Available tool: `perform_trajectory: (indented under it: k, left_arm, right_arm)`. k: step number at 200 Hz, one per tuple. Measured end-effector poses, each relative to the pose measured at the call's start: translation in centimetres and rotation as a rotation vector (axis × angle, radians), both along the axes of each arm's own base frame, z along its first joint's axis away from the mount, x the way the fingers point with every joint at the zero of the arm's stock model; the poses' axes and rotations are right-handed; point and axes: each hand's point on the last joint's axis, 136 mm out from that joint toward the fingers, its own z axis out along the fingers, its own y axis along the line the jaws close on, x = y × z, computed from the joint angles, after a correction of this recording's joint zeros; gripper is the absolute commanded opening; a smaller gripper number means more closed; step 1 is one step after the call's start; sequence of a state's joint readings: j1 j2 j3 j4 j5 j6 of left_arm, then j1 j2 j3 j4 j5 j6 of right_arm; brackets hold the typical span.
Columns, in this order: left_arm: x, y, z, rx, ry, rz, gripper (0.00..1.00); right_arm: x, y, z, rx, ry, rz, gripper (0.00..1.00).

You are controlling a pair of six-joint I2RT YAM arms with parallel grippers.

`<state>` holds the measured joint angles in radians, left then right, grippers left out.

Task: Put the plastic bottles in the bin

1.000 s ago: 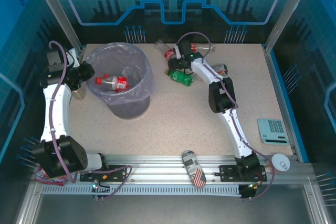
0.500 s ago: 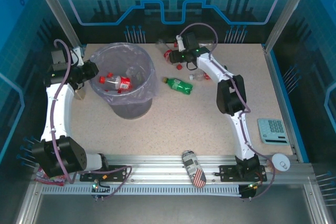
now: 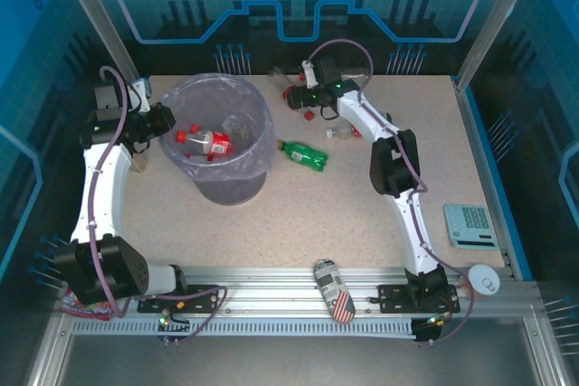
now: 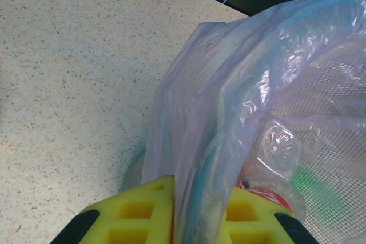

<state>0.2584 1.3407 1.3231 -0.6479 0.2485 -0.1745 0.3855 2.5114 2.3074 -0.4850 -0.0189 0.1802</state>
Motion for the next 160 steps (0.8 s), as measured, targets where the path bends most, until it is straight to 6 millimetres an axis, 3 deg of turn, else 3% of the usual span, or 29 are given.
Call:
perform_trajectory:
  k: [29, 59, 120, 160]
  left_arm:
    - [0.0, 0.0, 0.0, 0.0, 0.0, -0.001, 0.0]
    - [0.0, 0.0, 0.0, 0.0, -0.001, -0.001, 0.0]
    - [0.1, 0.0, 0.0, 0.0, -0.001, -0.001, 0.0]
    - [0.1, 0.0, 0.0, 0.0, -0.001, -0.001, 0.0]
  right_arm:
    - [-0.4, -0.6, -3.9, -0.024, 0.081, -0.013, 0.85]
    - [-0.6, -1.1, -6.1, -0.02, 0.133, -0.03, 0.8]
    - [-0.1, -1.3, -6.0, 0.011, 0.137, -0.049, 0.62]
    - [-0.1, -1.4, -6.3, 0.024, 0.149, -0.051, 0.55]
